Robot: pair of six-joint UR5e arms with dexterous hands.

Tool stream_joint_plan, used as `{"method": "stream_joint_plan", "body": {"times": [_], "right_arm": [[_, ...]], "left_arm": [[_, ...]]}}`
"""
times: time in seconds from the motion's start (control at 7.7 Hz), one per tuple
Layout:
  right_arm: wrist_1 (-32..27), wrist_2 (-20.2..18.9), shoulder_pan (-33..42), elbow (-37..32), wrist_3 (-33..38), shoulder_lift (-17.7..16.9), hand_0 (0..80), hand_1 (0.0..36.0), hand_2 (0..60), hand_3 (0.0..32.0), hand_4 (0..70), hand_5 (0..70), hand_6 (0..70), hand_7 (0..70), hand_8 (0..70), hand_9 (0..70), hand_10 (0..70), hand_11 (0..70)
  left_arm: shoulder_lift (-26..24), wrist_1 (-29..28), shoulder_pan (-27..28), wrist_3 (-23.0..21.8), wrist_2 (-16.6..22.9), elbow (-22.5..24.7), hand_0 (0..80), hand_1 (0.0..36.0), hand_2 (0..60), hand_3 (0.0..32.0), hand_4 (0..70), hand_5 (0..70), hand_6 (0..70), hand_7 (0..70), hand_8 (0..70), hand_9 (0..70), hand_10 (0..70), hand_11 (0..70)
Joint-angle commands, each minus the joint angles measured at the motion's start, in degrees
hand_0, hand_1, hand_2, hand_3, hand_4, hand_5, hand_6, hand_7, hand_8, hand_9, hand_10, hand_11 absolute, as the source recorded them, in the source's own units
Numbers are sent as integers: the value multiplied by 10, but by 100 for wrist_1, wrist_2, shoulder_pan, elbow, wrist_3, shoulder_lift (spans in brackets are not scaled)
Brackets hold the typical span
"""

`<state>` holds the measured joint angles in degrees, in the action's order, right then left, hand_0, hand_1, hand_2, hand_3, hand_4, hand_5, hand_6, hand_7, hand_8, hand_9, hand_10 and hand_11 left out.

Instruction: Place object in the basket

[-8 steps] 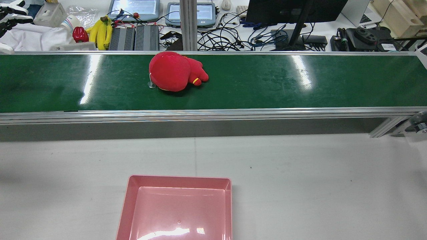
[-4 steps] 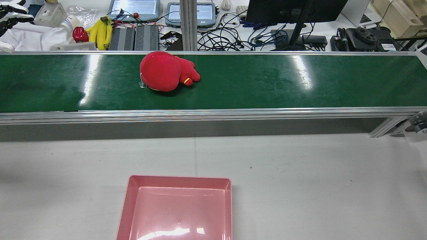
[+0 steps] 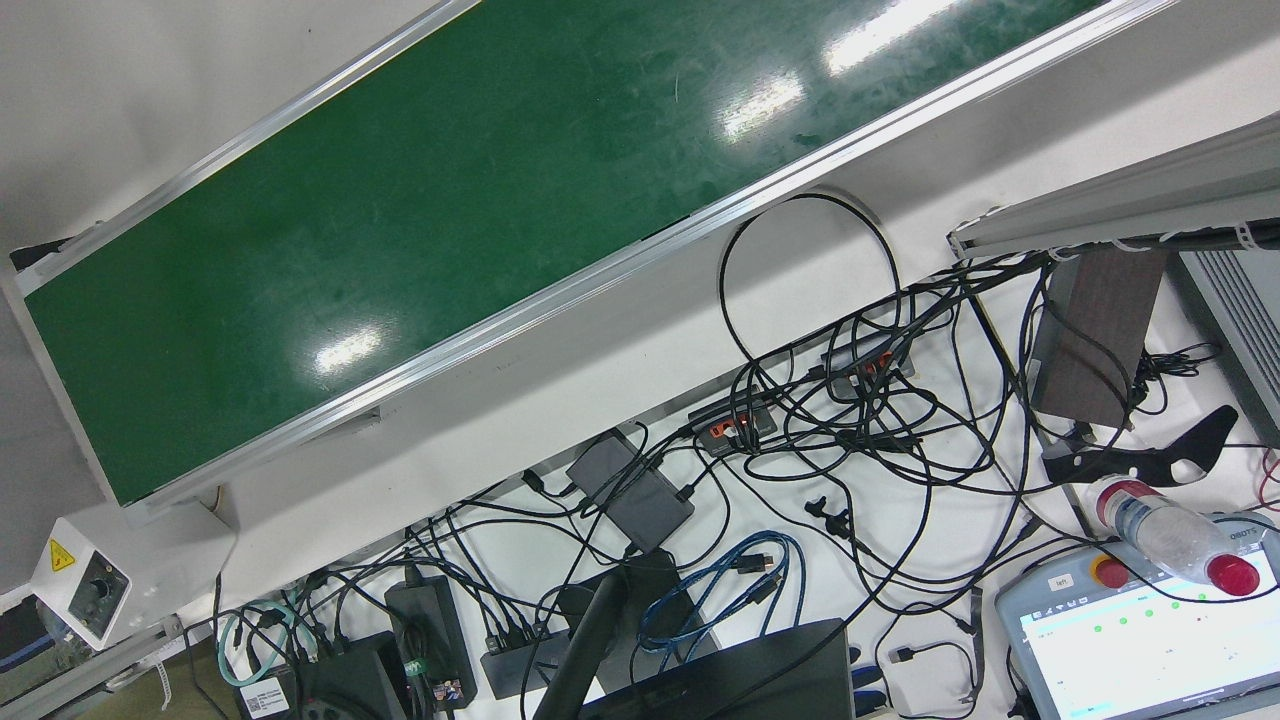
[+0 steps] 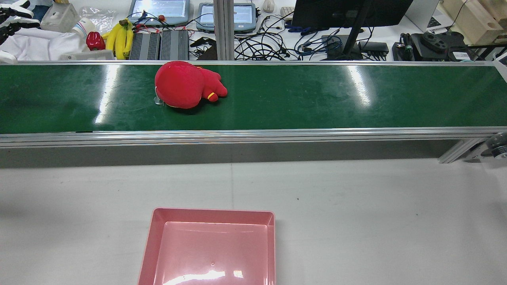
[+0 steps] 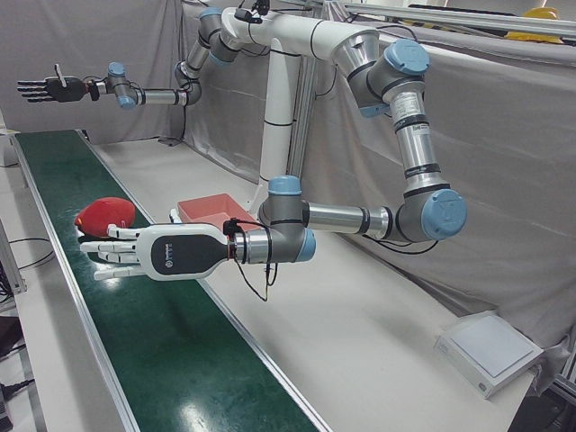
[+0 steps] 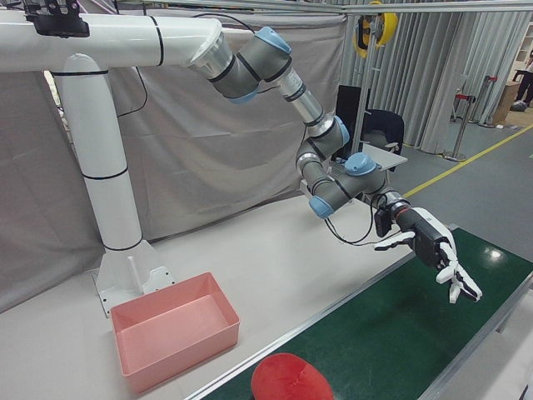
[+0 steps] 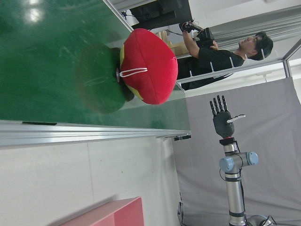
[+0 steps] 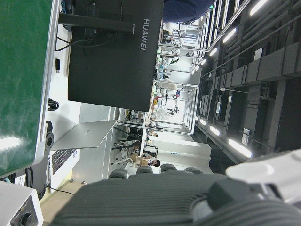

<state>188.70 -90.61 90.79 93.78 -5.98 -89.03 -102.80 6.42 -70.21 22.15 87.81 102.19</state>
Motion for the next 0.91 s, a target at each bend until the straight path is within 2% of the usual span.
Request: {"method": "stream_joint_plan", "body": {"times": [0.0, 0.78], "right_arm": [[0, 0, 0, 0, 0, 0, 0, 0, 0, 0, 0, 0, 0, 0, 0, 0, 0, 0], [0, 0, 0, 0, 0, 0, 0, 0, 0, 0, 0, 0, 0, 0, 0, 0, 0, 0]], "left_arm": [[-12, 0, 7, 8, -1, -6, 573, 197, 0, 0, 163, 343, 66, 54, 141, 212, 0, 0], [32, 0, 77, 9, -1, 2, 578, 198, 0, 0, 160, 340, 66, 53, 140, 211, 0, 0]]}}
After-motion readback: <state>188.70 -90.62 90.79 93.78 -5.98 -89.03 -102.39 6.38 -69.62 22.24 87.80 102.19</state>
